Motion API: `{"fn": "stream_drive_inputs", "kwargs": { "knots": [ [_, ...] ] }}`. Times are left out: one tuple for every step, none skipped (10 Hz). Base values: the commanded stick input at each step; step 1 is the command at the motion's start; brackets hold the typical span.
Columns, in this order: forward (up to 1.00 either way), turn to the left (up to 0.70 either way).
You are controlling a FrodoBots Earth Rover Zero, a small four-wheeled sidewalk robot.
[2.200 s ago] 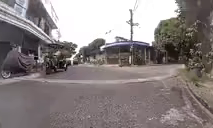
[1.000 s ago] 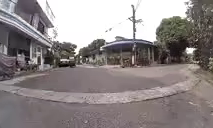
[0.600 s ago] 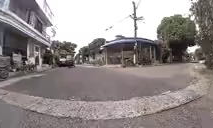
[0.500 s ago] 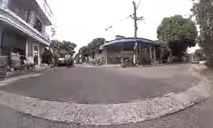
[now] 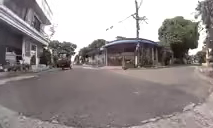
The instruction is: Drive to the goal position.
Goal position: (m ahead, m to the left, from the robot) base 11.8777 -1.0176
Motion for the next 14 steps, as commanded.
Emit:
{"fn": "stream_drive_inputs", "kwargs": {
  "knots": [
    [1.0, 0.0],
    [1.0, 0.0],
    [1.0, 0.0],
    [1.0, 0.0],
    [1.0, 0.0],
    [1.0, 0.0],
    [1.0, 0.0],
    [1.0, 0.0],
    [1.0, 0.0],
    [1.0, 0.0],
    [1.0, 0.0],
    [1.0, 0.0],
    [1.0, 0.0],
    [1.0, 0.0]
  ]
}}
